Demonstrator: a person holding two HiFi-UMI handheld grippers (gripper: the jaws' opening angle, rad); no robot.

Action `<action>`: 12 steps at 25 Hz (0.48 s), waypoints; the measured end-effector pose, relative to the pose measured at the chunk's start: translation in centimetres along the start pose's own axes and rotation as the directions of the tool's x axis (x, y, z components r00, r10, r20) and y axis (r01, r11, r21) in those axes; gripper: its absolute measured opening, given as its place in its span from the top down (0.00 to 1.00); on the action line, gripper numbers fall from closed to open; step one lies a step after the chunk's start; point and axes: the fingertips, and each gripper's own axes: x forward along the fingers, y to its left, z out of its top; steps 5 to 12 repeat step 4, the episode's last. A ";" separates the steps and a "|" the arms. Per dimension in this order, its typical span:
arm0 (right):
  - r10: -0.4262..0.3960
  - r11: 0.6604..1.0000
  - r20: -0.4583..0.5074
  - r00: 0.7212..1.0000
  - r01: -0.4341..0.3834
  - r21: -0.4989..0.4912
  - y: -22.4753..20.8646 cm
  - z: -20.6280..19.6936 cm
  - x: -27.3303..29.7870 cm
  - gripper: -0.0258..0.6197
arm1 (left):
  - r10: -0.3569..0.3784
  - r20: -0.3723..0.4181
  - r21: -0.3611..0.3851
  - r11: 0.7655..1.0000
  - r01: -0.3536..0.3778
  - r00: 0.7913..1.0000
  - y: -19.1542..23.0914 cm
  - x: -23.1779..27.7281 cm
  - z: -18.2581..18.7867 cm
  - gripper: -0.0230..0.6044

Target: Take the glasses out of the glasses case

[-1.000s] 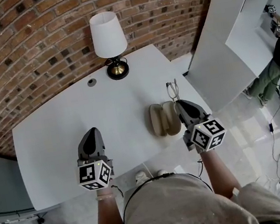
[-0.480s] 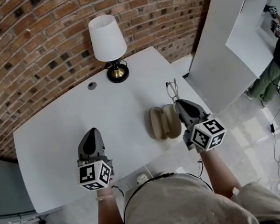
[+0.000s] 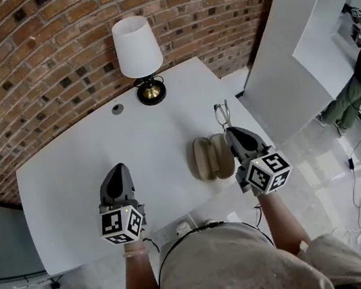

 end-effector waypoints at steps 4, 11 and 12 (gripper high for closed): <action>0.002 1.000 0.002 1.000 -0.002 0.000 -0.2 0.0 0.5 0.93 | -0.001 -0.001 0.001 1.000 0.001 1.000 0.2 0.5 0.0 0.95; 0.002 1.000 0.002 1.000 -0.002 0.000 -0.2 0.0 0.5 0.93 | -0.001 -0.001 0.001 1.000 0.001 1.000 0.2 0.5 0.0 0.95; 0.002 1.000 0.002 1.000 -0.002 0.000 -0.2 0.0 0.5 0.93 | -0.001 -0.001 0.001 1.000 0.001 1.000 0.2 0.5 0.0 0.95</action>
